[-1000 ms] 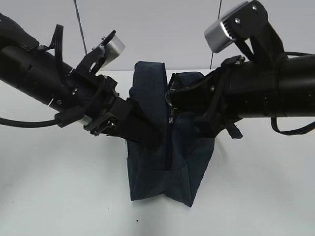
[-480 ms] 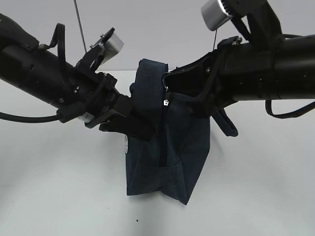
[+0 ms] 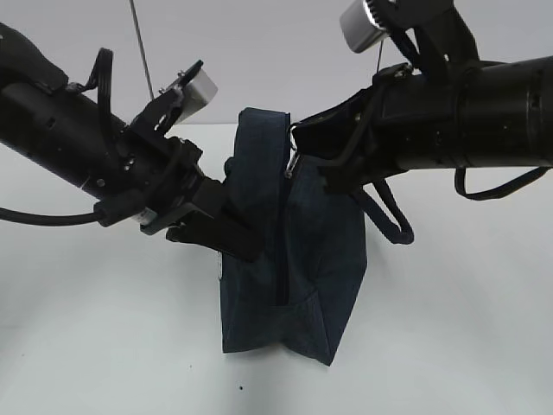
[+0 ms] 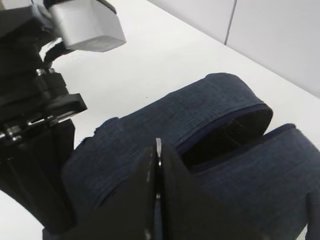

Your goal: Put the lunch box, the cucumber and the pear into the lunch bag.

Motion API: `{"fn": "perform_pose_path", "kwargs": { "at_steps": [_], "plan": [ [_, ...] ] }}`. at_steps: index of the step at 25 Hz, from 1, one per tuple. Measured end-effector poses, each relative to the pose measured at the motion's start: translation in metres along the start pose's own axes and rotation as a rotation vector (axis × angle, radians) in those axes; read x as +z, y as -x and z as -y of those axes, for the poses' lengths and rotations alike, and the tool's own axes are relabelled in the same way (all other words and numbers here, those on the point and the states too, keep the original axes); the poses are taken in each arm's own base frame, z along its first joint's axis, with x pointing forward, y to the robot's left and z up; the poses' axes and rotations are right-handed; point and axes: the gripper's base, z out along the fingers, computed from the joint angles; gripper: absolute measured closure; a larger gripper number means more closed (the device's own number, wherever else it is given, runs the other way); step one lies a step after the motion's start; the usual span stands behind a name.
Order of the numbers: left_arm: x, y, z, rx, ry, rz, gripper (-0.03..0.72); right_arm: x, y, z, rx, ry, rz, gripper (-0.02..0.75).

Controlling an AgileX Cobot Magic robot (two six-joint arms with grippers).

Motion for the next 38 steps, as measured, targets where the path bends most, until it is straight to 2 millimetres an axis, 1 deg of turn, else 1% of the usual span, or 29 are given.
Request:
{"fn": "perform_pose_path", "kwargs": {
  "at_steps": [8, 12, 15, 20, 24, 26, 29, 35, 38],
  "plan": [
    [0.000, -0.002, 0.001, -0.008, -0.007, -0.023, 0.695, -0.001, 0.008, 0.006, -0.014, -0.056, 0.020, 0.732],
    [0.000, -0.003, 0.001, -0.007, -0.012, -0.030, 0.695, 0.003, 0.015, 0.009, -0.021, -0.061, 0.032, 0.732],
    [0.000, -0.003, 0.001, -0.006, -0.012, -0.034, 0.696, 0.009, 0.015, 0.011, -0.014, -0.063, 0.027, 0.732],
    [0.000, -0.004, 0.001, -0.001, -0.010, -0.043, 0.697, 0.024, 0.011, 0.017, 0.026, -0.052, 0.006, 0.732],
    [0.000, -0.004, 0.001, 0.000, -0.010, -0.045, 0.697, 0.031, 0.008, 0.031, 0.120, 0.007, 0.029, 0.732],
    [0.000, -0.004, 0.001, 0.000, -0.011, -0.046, 0.697, 0.030, 0.008, 0.044, 0.168, 0.037, 0.055, 0.732],
    [0.000, -0.004, 0.001, 0.000, -0.011, -0.046, 0.697, 0.030, 0.008, 0.057, 0.217, 0.076, 0.077, 0.732],
    [0.000, -0.004, 0.001, 0.000, -0.012, -0.047, 0.697, 0.038, 0.008, 0.068, 0.239, 0.117, 0.081, 0.732],
    [0.000, -0.004, 0.001, 0.001, -0.012, -0.048, 0.697, 0.046, 0.006, 0.080, 0.277, 0.140, 0.079, 0.732]
  ]
}}
